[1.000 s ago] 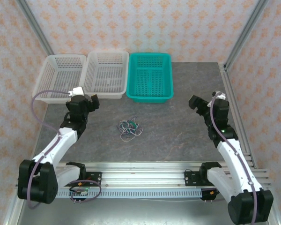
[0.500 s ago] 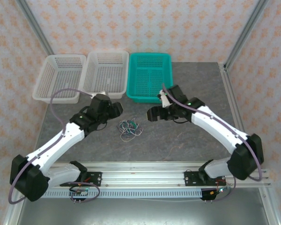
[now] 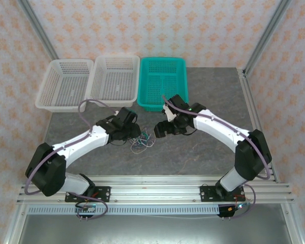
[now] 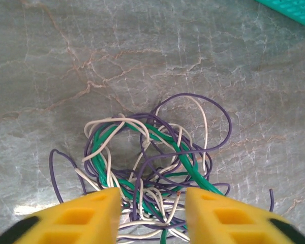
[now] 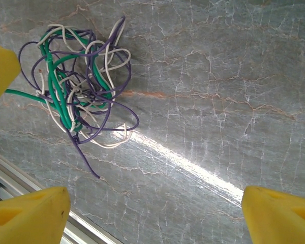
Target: Untangle the cables
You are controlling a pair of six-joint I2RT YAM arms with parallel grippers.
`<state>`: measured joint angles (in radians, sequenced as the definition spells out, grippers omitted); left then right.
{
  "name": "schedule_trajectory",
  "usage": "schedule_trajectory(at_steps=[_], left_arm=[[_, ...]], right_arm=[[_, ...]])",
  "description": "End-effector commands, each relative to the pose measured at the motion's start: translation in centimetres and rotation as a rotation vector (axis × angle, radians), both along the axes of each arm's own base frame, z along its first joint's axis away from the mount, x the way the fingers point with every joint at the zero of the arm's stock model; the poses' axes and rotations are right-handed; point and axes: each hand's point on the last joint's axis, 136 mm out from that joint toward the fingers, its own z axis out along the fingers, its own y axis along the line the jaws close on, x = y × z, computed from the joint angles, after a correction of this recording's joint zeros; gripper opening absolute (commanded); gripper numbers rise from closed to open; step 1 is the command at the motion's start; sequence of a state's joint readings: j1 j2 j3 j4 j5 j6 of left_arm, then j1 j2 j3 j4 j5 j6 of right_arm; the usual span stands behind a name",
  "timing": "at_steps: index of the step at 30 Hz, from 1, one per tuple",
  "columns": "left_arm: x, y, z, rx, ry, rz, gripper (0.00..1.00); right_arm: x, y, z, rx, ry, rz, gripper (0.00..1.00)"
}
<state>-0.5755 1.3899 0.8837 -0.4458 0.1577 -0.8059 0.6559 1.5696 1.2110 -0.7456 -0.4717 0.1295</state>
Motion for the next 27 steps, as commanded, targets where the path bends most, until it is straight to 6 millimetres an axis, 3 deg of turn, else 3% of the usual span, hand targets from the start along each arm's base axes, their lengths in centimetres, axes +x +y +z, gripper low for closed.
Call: schedule_trajectory(at_steps=[1, 7, 9, 13, 18, 20, 27], left_arm=[[0.0, -0.6, -0.4, -0.015, 0.020, -0.020, 0.28], [-0.8, -0.9, -1.5, -0.007, 0.082, -0.050, 0.11], [-0.9, -0.7, -1.6, -0.004, 0.078, -0.046, 0.00], [-1.1, -0.9, -1.6, -0.019, 0.077, -0.054, 0.00], [-0.9, -1.0, -1.2, -0.029, 0.060, -0.056, 0.00], [-0.8, -0.9, -1.1, -0.029, 0.052, -0.052, 0.00], [-1.0, -0.8, -1.2, -0.027, 0.050, -0.050, 0.00]], right_arm=[[0.5, 0.2, 0.6, -0.013, -0.019, 0.004, 0.88], [1.5, 1.2, 0.7, 0.008, -0.024, 0.005, 0.87], [1.9, 1.9, 0.7, 0.023, -0.027, 0.010, 0.85], [2.6, 4.1, 1.0, 0.074, -0.028, 0.050, 0.78], [2.0, 7.3, 0.1, 0.081, 0.018, 0.136, 0.69], [1.5, 8.3, -0.7, 0.065, 0.034, 0.169, 0.62], [0.2, 10.5, -3.4, 0.066, 0.116, 0.232, 0.22]])
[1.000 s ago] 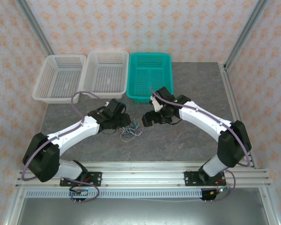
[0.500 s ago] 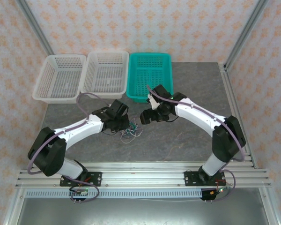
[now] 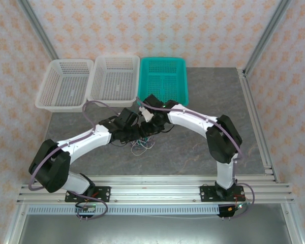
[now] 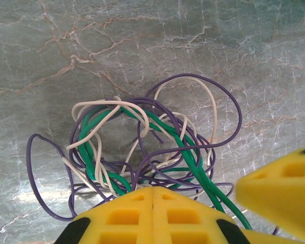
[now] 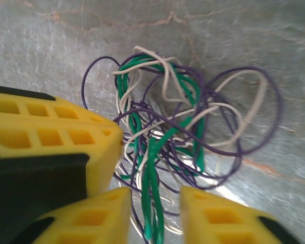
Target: Untangle the cables
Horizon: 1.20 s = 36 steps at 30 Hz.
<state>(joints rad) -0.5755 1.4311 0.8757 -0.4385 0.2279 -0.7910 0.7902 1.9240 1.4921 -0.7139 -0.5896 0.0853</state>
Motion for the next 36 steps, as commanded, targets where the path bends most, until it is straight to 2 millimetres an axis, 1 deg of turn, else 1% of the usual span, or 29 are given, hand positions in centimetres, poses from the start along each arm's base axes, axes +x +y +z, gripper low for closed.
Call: schedule_trajectory(at_steps=[1, 4, 7, 10, 13, 16, 17, 21, 25, 27, 33, 36], left_arm=[[-0.2, 0.2, 0.2, -0.003, -0.011, -0.004, 0.00], [-0.2, 0.3, 0.3, -0.002, -0.016, 0.002, 0.00], [-0.3, 1.1, 0.4, 0.027, -0.021, 0.024, 0.00], [-0.7, 3.3, 0.6, 0.119, -0.024, 0.080, 0.00], [-1.4, 6.0, 0.9, 0.215, -0.013, 0.133, 0.00], [-2.1, 8.5, 0.9, 0.266, 0.022, 0.189, 0.00], [-2.2, 9.2, 0.9, 0.272, 0.031, 0.204, 0.00], [-1.9, 11.2, 1.4, 0.260, 0.026, 0.251, 0.00], [-1.3, 12.8, 1.9, 0.269, 0.024, 0.283, 0.00], [-0.9, 13.4, 2.2, 0.284, 0.026, 0.289, 0.00], [0.3, 14.4, 2.8, 0.292, 0.031, 0.303, 0.00], [1.1, 14.5, 3.2, 0.266, 0.023, 0.316, 0.00]], right_arm=[[-0.2, 0.5, -0.6, 0.000, 0.039, 0.016, 0.18], [0.0, -0.2, -1.7, -0.042, 0.032, -0.006, 0.00], [0.5, -1.0, -1.9, -0.070, -0.005, -0.044, 0.00], [1.0, -2.2, -1.7, -0.086, -0.046, -0.088, 0.00], [1.8, -4.4, -1.6, -0.092, -0.064, -0.174, 0.00], [3.0, -8.3, -1.8, -0.107, -0.077, -0.323, 0.00], [3.2, -9.9, -1.9, -0.111, -0.079, -0.380, 0.00], [3.6, -15.6, -1.9, -0.115, -0.109, -0.582, 0.00], [3.0, -21.2, -2.3, -0.164, -0.126, -0.786, 0.00], [2.5, -24.7, -2.7, -0.198, -0.117, -0.924, 0.00], [0.3, -33.4, -3.3, -0.267, -0.074, -1.296, 0.00], [-0.8, -36.8, -3.5, -0.297, -0.064, -1.456, 0.00]])
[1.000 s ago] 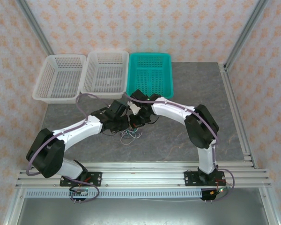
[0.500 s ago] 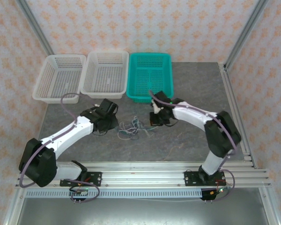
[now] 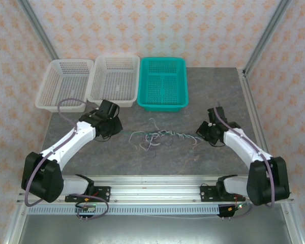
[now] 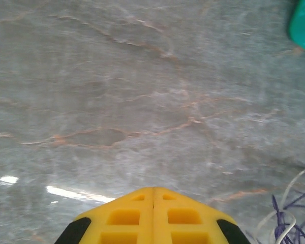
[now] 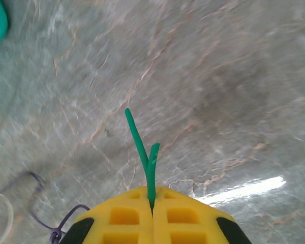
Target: Untangle the cables
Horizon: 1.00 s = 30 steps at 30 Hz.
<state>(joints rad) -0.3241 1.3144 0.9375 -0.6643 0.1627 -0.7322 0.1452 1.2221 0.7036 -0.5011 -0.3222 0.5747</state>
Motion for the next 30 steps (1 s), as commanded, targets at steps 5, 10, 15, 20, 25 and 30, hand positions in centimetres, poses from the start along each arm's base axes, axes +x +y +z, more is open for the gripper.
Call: schedule_trajectory(at_steps=[5, 10, 15, 20, 25, 30], left_arm=[[1.8, 0.4, -0.5, -0.065, -0.035, 0.022, 0.00], [2.5, -5.7, -0.6, -0.165, -0.071, -0.127, 0.00], [2.6, -9.0, -0.6, -0.151, -0.072, -0.204, 0.00], [3.2, -9.8, 0.3, -0.156, -0.105, -0.242, 0.00], [3.5, -10.6, 1.2, -0.169, -0.133, -0.292, 0.00], [3.6, -10.8, 1.5, -0.155, -0.155, -0.293, 0.00]], right_arm=[[-0.9, -6.1, -1.5, -0.095, 0.008, -0.249, 0.00], [0.2, -1.0, -1.1, 0.085, -0.045, -0.051, 0.18], [0.7, -0.8, 4.6, -0.083, -0.190, 0.091, 0.61], [1.9, 3.6, 11.4, -0.182, -0.438, 0.397, 0.78], [1.5, 11.6, 12.1, -0.216, -0.523, 0.751, 0.79], [1.6, 16.8, 7.2, -0.252, -0.464, 0.893, 0.79]])
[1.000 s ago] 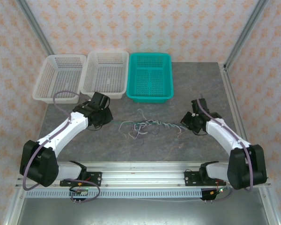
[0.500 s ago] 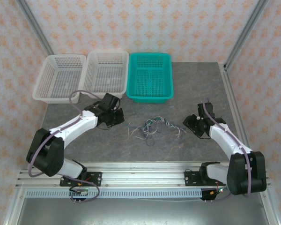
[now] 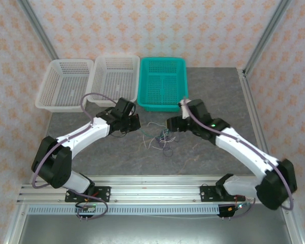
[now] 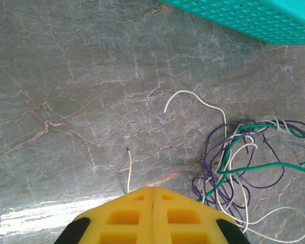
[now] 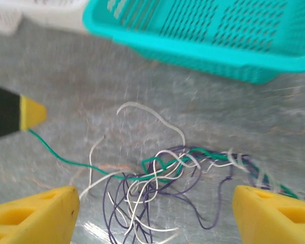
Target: Untangle the cables
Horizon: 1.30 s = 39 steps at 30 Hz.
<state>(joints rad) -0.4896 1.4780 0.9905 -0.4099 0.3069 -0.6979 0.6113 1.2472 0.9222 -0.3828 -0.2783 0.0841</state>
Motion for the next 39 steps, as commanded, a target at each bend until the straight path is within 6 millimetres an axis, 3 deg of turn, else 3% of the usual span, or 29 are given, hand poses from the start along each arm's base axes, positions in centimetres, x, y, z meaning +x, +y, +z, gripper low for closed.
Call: schedule_trajectory(at_steps=[1, 3, 8, 10, 18, 21, 26, 29, 39], left_arm=[[0.8, -0.8, 1.6, -0.005, -0.068, -0.021, 0.00], [0.9, -0.9, 1.7, -0.005, -0.070, -0.025, 0.00], [0.6, -1.1, 1.8, 0.006, -0.068, -0.047, 0.00], [0.7, -1.1, 1.8, 0.007, -0.068, -0.047, 0.00], [0.5, -0.8, 1.6, 0.021, -0.064, -0.045, 0.00], [0.5, 0.1, 1.7, 0.066, -0.068, -0.021, 0.00], [-0.6, 5.5, 0.6, 0.258, -0.004, 0.137, 0.00], [-1.2, 8.0, -0.1, 0.279, 0.026, 0.217, 0.00], [-1.1, 12.5, 0.6, 0.281, 0.026, 0.340, 0.00]], right_arm=[[1.0, 1.4, -3.0, -0.102, -0.026, 0.023, 0.77], [1.8, 2.0, -4.7, -0.095, 0.011, -0.020, 0.76], [2.5, 4.6, -6.0, -0.003, 0.076, -0.004, 0.80], [3.0, 4.7, -7.2, 0.006, 0.111, -0.048, 0.78], [4.7, 3.0, -9.2, 0.050, 0.144, -0.196, 0.24], [5.0, 0.7, -9.5, 0.040, 0.150, -0.286, 0.00], [5.1, -5.8, -8.1, 0.009, 0.102, -0.520, 0.00], [5.0, -9.5, -7.0, 0.052, 0.090, -0.644, 0.00], [5.1, -21.1, -3.3, 0.262, 0.047, -1.067, 0.00]])
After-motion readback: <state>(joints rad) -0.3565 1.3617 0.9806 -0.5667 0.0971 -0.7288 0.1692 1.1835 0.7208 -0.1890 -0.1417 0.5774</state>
